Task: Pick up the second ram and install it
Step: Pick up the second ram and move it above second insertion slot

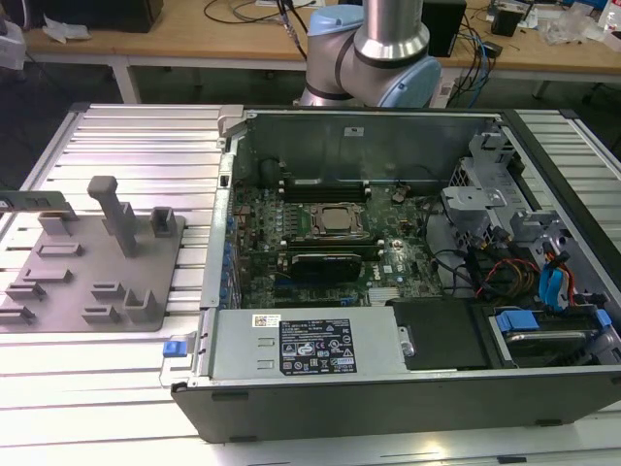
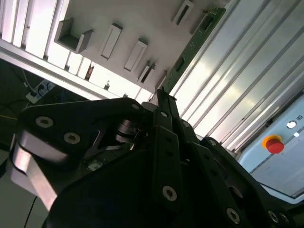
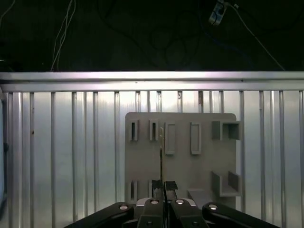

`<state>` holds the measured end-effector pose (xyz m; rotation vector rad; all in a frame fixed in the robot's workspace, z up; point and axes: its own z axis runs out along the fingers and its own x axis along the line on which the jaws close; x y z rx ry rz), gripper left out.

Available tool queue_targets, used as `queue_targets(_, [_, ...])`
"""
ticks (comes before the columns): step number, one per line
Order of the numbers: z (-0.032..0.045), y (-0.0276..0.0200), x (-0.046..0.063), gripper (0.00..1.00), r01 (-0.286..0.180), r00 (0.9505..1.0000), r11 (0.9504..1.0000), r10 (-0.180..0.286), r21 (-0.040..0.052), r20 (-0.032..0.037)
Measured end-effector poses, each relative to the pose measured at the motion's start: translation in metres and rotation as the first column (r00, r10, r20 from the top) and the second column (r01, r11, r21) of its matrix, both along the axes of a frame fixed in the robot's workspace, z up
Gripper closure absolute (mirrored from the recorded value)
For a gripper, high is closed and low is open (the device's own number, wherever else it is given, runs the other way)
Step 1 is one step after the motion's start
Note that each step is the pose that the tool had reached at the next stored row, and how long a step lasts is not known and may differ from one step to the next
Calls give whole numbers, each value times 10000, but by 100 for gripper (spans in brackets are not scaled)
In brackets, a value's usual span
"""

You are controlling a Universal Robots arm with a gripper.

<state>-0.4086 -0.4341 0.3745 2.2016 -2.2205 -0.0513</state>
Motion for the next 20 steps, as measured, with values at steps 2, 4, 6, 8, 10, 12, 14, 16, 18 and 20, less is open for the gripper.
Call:
queue_targets(2, [0, -1, 26, 91, -1, 10000, 10000, 1, 0, 1])
queue_targets(4, [-1, -1, 105, 91, -1, 10000, 10000, 1, 1, 1])
queue_targets(6, [-1, -1, 177, 91, -1, 10000, 10000, 1, 1, 1])
queue_targets(8, [10, -1, 225, 91, 0, 10000, 10000, 0, 0, -1])
queue_targets(10, [98, 0, 228, 91, -1, 10000, 10000, 1, 3, 2])
queue_targets(12, [184, 3, 236, 91, -1, 10000, 10000, 1, 9, 3])
queue_targets(14, [226, 6, 239, 91, 0, 10000, 10000, 0, 14, 3])
queue_targets(16, [266, 7, 244, 91, -1, 10000, 10000, 1, 18, 3])
queue_targets(18, [304, 6, 252, 91, -1, 10000, 10000, 1, 18, 4])
queue_targets(20, [327, 6, 254, 91, -1, 10000, 10000, 1, 18, 4])
